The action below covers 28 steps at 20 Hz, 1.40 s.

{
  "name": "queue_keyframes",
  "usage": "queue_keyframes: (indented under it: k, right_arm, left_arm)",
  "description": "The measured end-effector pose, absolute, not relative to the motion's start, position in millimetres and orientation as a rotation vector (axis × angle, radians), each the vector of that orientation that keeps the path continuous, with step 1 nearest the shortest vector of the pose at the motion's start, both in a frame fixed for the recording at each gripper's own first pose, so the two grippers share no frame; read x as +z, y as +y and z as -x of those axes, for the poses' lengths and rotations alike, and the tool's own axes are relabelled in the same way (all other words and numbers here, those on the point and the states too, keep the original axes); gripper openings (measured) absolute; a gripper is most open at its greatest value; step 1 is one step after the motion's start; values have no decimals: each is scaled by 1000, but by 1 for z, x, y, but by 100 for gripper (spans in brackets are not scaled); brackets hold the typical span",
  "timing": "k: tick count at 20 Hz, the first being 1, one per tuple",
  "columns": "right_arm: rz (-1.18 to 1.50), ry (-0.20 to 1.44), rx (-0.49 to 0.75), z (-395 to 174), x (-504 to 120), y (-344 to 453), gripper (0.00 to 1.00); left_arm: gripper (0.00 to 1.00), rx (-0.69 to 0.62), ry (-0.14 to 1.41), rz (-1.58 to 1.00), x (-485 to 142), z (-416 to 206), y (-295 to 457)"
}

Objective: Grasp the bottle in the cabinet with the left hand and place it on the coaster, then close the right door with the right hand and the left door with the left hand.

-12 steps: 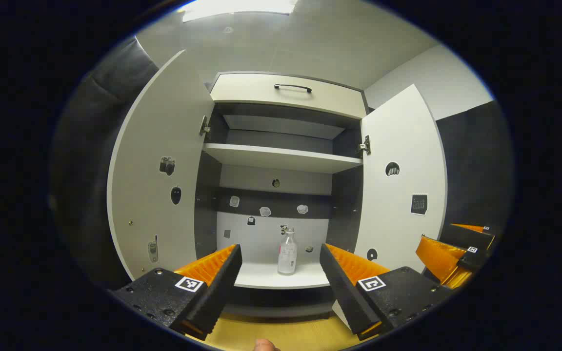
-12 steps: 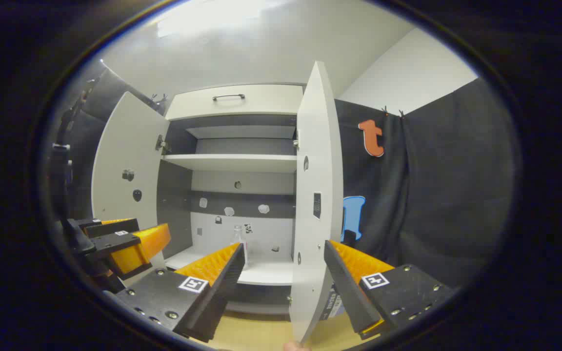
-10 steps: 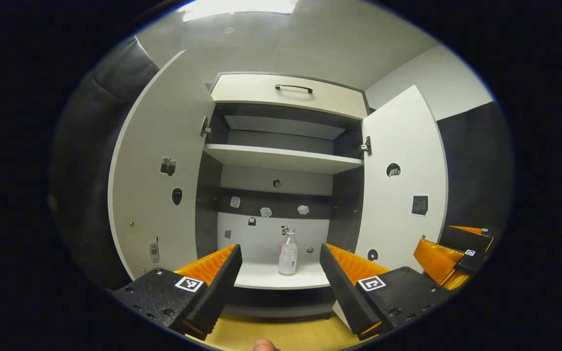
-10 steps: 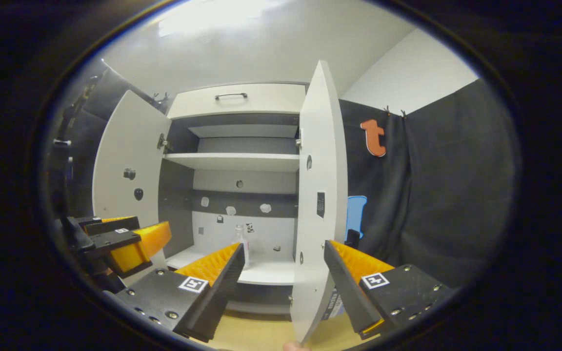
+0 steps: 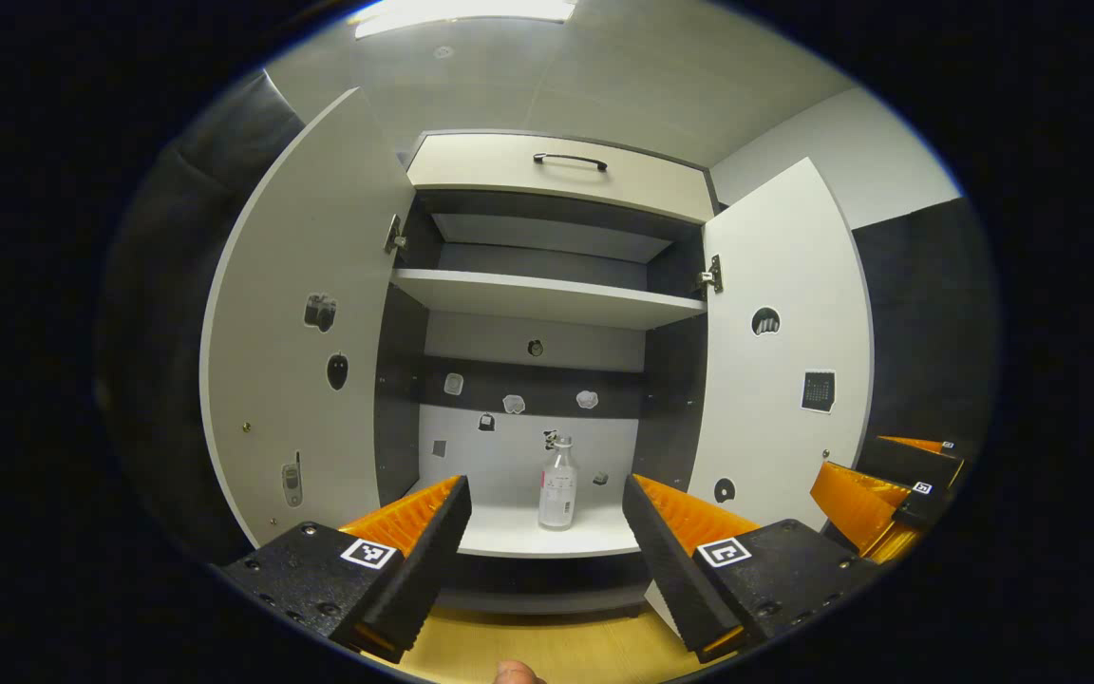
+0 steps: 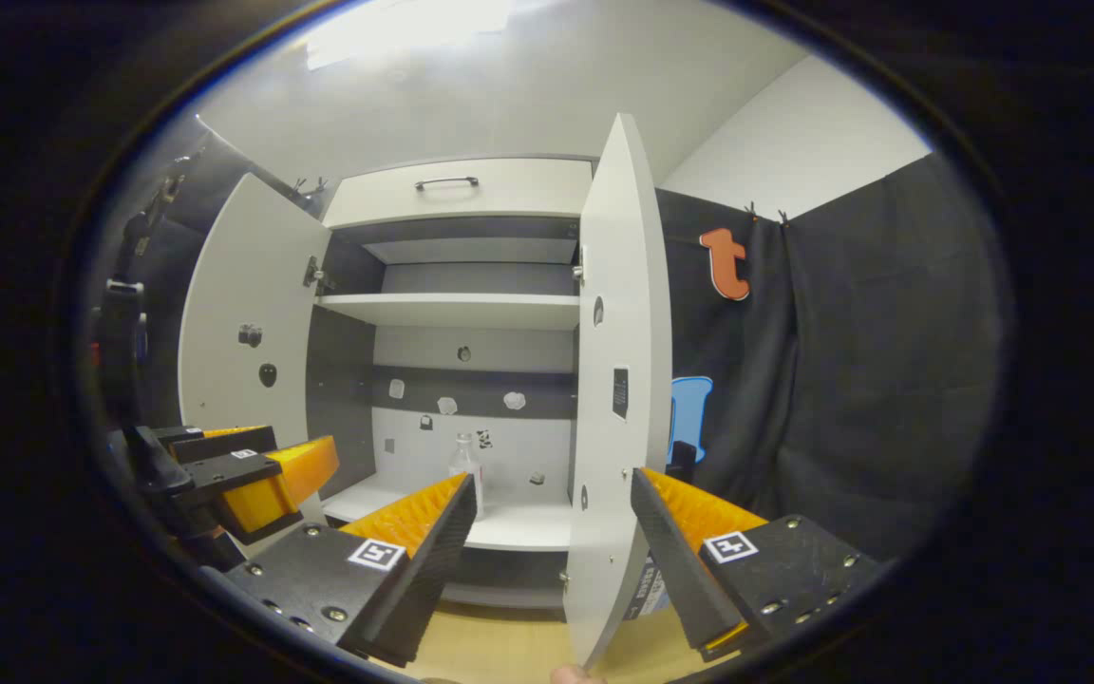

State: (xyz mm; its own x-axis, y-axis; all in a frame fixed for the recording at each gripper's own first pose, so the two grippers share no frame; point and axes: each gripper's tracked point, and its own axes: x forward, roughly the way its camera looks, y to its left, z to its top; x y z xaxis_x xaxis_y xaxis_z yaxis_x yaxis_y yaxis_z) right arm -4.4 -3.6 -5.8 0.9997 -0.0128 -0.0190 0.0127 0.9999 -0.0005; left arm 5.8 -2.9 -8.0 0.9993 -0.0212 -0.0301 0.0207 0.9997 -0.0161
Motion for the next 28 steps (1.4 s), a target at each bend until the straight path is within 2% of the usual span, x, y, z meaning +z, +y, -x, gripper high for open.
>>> queue_keyframes:
  k: [2, 3, 13, 14, 15, 16, 22, 23, 24, 28]
  right_arm:
    - [8, 21, -23, 7, -7, -6, 94]
    - [10, 21, -28, 8, -7, -7, 98]
    - [20, 8, -125, 29, -1, -42, 99]
    - [23, 4, -143, 32, 0, -48, 94]
    - [26, 2, -162, 34, 0, -55, 94]
    - [29, 0, -183, 36, 1, -63, 99]
    - [61, -9, -333, 50, 3, -112, 99]
    - [67, -9, -362, 53, 2, -120, 94]
    - [73, -7, -390, 55, 2, -128, 99]
    - [100, 5, -508, 74, -2, -160, 98]
  left_arm:
    - [99, -31, 32, 14, -9, -7, -6]
    - [99, -36, 35, 9, -10, -9, -8]
    - [99, -86, 77, -7, -30, -49, -22]
    - [99, -92, 76, -10, -33, -59, -23]
    - [99, -95, 78, -14, -36, -71, -24]
    - [99, -97, 70, -16, -39, -84, -25]
    - [99, -88, 48, -61, -62, -172, -26]
    - [99, -86, 46, -65, -67, -186, -27]
    - [99, -82, 49, -71, -73, -200, -27]
    - [99, -49, 96, -102, -111, -255, -20]
